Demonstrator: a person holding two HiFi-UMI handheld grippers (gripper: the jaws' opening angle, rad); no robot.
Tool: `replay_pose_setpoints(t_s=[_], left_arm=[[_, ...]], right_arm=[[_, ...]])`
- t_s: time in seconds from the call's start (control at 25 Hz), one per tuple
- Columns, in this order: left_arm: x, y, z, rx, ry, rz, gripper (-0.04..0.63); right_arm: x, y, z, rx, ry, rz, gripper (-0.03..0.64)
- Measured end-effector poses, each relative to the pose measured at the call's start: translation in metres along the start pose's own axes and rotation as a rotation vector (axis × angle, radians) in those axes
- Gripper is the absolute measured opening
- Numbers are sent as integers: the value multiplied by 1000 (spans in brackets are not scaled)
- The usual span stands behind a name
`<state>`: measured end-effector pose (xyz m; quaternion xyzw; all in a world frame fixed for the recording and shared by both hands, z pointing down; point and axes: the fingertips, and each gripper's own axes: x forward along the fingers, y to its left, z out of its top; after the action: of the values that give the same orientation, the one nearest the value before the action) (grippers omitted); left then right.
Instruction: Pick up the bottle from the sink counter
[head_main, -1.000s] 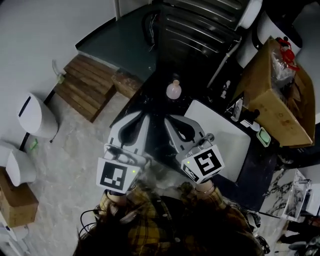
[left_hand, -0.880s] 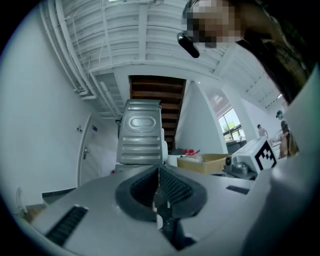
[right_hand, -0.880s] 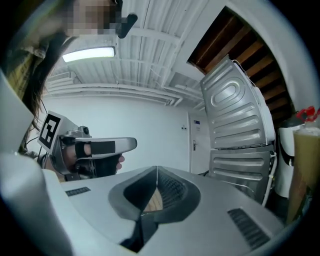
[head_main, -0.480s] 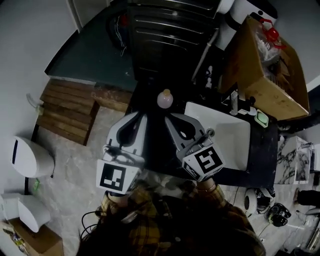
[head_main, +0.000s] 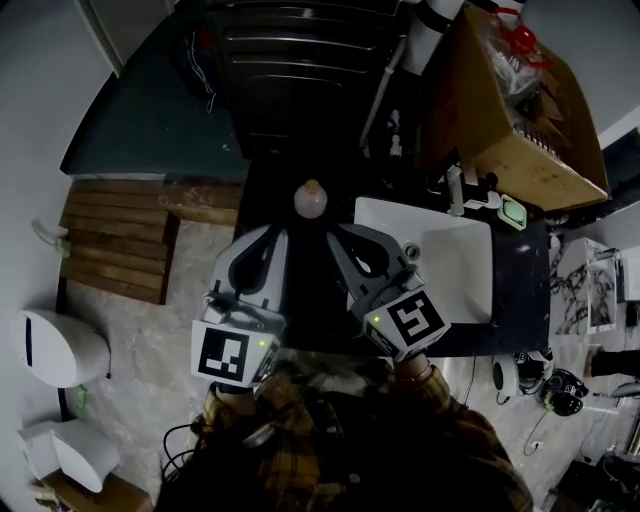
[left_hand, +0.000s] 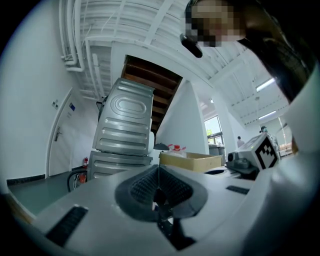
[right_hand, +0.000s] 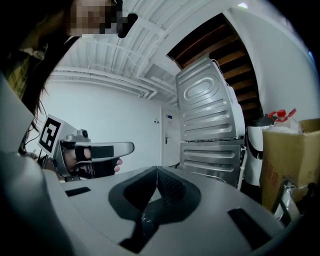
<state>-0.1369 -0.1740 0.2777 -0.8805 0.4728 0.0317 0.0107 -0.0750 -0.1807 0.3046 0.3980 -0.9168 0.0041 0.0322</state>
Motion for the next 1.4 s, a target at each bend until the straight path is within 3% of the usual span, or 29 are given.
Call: replay_pose_setpoints(t_s=[0.68, 1.28, 1.32, 1.4], left_arm=[[53, 16, -23, 0, 46, 10, 23], [70, 31, -62, -14, 123, 43, 23], [70, 32, -64, -14, 125, 45, 23], [69, 33, -68, -12, 131, 46, 23]], right_arm=[[31, -46, -13, -8, 39, 25, 17], [47, -54, -41, -3, 100, 60, 20], [48, -55, -44, 1, 107, 66, 29], [51, -54, -51, 8, 124, 84, 120]])
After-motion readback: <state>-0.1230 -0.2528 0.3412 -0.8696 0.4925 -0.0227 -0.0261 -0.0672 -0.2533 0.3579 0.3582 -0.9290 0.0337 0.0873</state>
